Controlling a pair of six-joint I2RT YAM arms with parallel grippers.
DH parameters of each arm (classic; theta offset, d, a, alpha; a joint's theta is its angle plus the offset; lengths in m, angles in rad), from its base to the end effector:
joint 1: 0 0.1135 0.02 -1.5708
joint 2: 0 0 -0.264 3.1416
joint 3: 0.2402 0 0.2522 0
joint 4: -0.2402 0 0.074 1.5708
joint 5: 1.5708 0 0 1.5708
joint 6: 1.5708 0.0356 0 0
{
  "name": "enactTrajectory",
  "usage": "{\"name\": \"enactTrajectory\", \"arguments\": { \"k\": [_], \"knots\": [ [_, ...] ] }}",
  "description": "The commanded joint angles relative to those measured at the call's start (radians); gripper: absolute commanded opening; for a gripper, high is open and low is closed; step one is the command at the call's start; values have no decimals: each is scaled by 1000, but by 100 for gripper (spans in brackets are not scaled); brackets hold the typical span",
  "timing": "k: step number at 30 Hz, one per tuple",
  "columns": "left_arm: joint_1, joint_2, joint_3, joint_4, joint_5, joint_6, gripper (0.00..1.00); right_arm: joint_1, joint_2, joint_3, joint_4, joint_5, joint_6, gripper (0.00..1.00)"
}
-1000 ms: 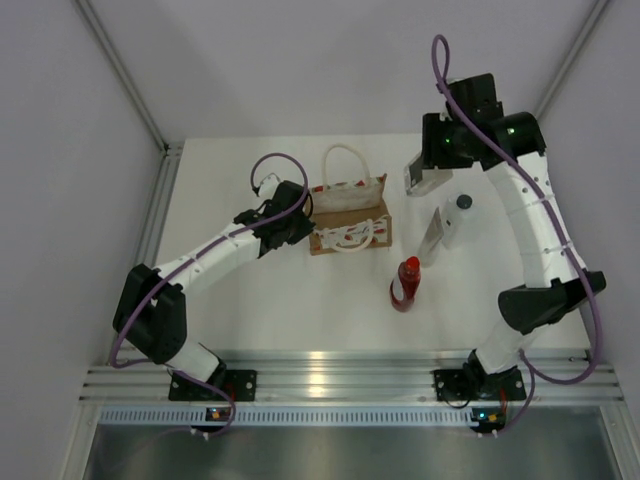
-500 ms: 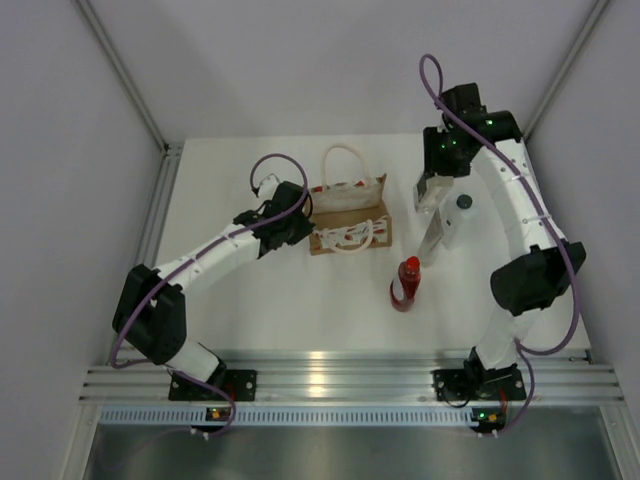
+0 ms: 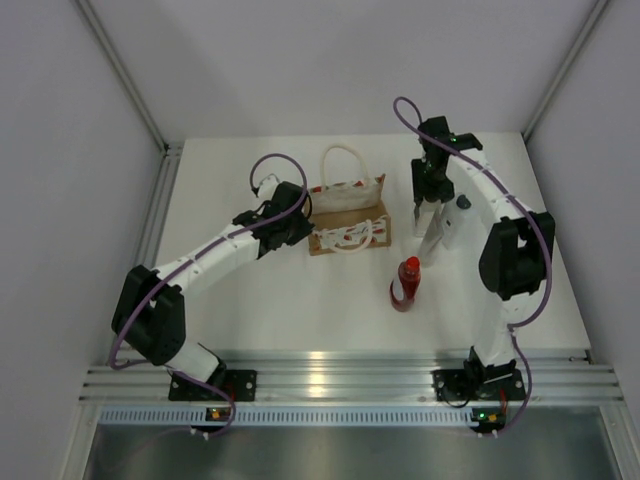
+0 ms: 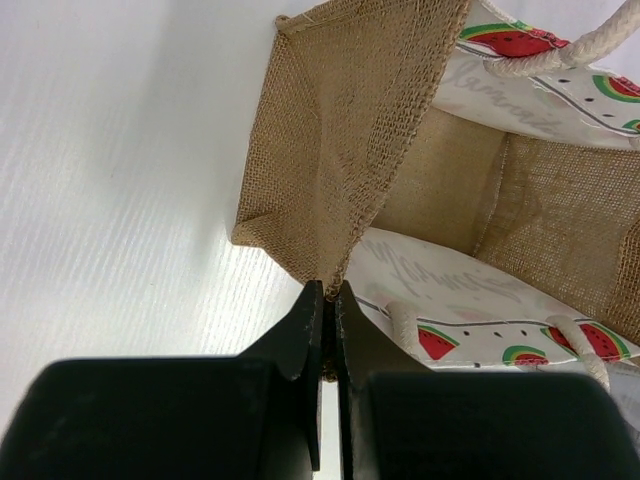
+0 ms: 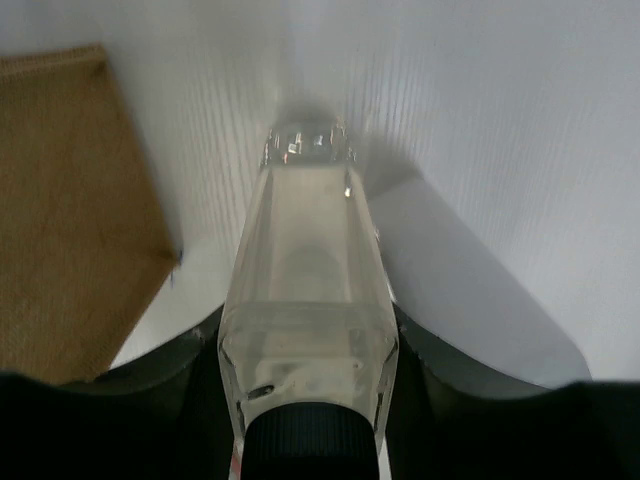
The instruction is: Take the personal care products out of the canvas bag
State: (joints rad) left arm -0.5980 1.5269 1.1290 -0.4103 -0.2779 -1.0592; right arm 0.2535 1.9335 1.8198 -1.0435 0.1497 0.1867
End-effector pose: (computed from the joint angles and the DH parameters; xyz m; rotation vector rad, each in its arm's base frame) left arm 0.2801 -0.1790 0.2594 -0.6762 2.2943 -0.4799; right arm 0.3960 0.0971 0.2921 -0.0478 2.7051 -0.0741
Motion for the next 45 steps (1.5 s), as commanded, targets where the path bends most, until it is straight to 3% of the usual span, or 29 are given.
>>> {"name": "enactTrajectory", "arguments": {
  "k": [1, 3, 5, 8, 10, 12, 16, 17, 20, 25, 28, 32, 35, 41, 45],
  "knots": [
    [6, -27, -12, -32, -17, 31, 0, -2, -15, 10, 149, 31, 13, 4],
    [6, -33, -11, -32, -21, 36, 0, -3, -10, -4, 157, 31, 13, 11],
    [4, -37, -12, -33, -24, 39, 0, -2, -8, -7, 160, 33, 16, 27],
    [6, -43, -9, -32, -26, 45, 0, -3, -8, -13, 161, 34, 14, 41],
    [6, -45, -5, -32, -23, 51, 8, -2, -19, -16, 160, 34, 13, 64],
    [6, -50, -2, -32, -18, 56, 15, -2, -37, -14, 160, 33, 13, 67],
    [6, -62, 12, -31, -15, 74, 42, -2, -76, -1, 160, 34, 11, 69],
    [6, -68, 18, -32, -15, 77, 57, -2, -83, 3, 157, 37, 11, 70],
    [4, -83, 25, -32, -15, 88, 71, -2, -128, 13, 157, 25, 13, 72],
    [6, -119, 51, -32, -6, 126, 81, -2, -218, 24, 157, -4, 17, 76],
    [4, -151, 80, -32, 0, 180, 89, -2, -286, 22, 157, -4, 17, 99],
    [6, -197, 124, -38, 22, 290, 98, 7, -378, 4, 158, -4, 7, 100],
    [4, -243, 167, -82, 7, 363, 98, 23, -473, -59, 180, 16, -1, 99],
    [4, -326, 262, -255, -194, 499, 98, 27, -720, -229, 261, 66, -7, 100],
    [6, -413, 244, -321, -337, 605, 98, 27, -872, -333, 260, 122, 5, 99]
  ]
}}
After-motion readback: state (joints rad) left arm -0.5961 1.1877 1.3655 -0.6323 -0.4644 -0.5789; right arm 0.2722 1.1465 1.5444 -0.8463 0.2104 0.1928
